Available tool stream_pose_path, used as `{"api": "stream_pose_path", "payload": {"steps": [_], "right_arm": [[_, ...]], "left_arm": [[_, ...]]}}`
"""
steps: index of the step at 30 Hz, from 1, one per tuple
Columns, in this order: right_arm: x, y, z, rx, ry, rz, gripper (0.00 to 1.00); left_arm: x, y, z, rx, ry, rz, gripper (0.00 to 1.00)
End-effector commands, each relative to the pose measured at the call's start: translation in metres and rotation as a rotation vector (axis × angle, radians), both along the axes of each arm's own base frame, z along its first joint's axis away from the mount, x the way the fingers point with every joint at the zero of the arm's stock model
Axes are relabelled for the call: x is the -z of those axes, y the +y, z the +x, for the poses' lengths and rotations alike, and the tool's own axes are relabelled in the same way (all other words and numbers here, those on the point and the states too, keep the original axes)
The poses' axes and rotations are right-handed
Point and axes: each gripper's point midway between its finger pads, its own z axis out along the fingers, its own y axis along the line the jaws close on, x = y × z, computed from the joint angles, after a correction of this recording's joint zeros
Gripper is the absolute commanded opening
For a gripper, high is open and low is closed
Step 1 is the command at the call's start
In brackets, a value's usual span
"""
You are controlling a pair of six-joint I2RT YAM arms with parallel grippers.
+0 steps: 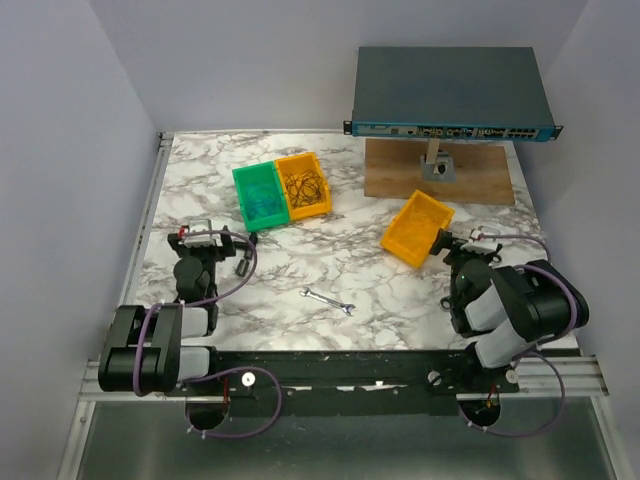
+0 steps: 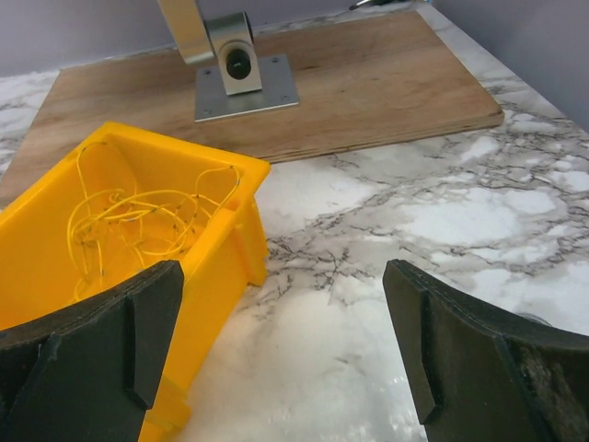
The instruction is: Untangle the cables
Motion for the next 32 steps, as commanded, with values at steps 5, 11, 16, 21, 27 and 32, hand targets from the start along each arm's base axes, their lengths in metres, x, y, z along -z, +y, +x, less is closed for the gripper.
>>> {"api": "stream_pose_path", "payload": {"steps": [5, 11, 16, 21, 27, 32], "right_arm": [[-0.008, -0.001, 0.037, -0.017, -0.024, 0.066, 1.0], [0.0, -0.002, 0.051, -0.018, 0.03, 0.067, 1.0], [-0.002, -0.002, 0.049, -0.02, 0.021, 0.057, 1.0], [-0.002, -0.002, 0.049, -0.02, 0.021, 0.057, 1.0], [-0.002, -0.002, 0.049, -0.021, 0.021, 0.057, 1.0], [-0.002, -0.002, 0.049, -0.02, 0.021, 0.057, 1.0]], "left_arm": [[-0.015, -0.007, 0.022, 0.044, 0.0, -0.043, 0.9], [-0.013, -0.016, 0.03, 0.1, 0.039, -0.012, 0.99], [-0.015, -0.016, 0.03, 0.1, 0.031, -0.012, 0.98], [-0.014, -0.016, 0.03, 0.099, 0.034, -0.012, 0.99], [-0.014, -0.016, 0.031, 0.099, 0.036, -0.011, 0.98], [-0.014, -0.016, 0.031, 0.098, 0.033, -0.01, 0.99]]}}
